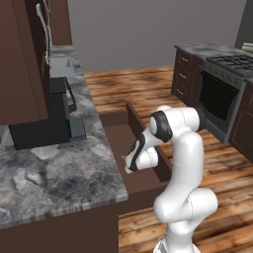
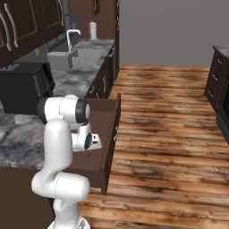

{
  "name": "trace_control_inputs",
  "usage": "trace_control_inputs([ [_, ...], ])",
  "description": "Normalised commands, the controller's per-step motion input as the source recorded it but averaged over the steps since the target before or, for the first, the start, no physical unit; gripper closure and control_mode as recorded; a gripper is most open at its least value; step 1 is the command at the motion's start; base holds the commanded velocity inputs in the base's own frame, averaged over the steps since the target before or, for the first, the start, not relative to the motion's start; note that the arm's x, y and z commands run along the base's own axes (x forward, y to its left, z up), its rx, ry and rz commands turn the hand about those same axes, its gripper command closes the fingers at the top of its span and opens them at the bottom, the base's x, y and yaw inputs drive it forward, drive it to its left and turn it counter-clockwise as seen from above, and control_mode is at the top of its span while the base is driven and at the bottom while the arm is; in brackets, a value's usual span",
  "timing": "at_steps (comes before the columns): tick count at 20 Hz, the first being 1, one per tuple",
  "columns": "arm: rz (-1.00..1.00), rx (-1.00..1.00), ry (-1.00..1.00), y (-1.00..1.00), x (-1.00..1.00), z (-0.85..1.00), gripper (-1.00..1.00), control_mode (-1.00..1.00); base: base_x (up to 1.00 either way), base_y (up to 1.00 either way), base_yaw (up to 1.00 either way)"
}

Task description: Pick up the metallic utensils from the counter and place them in the open drawer. Make sure not to pick up any wooden utensils.

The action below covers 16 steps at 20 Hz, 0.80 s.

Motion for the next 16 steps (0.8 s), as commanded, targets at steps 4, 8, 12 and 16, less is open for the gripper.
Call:
trace_control_inputs([
  [4,-0.02,0.0,0.0,0.16,0.0,0.0,-1.0,-1.0,0.0,0.0,0.0],
  [8,-0.02,0.0,0.0,0.01,0.0,0.0,-1.0,-1.0,0.0,0.0,0.0],
  [12,-0.07,0.0,0.0,-0.01,0.0,0.01,-1.0,-1.0,0.0,0.0,0.0],
  [16,-0.13,0.01,0.0,-0.16,-0.04,0.31,-1.0,-1.0,0.0,0.0,0.0],
])
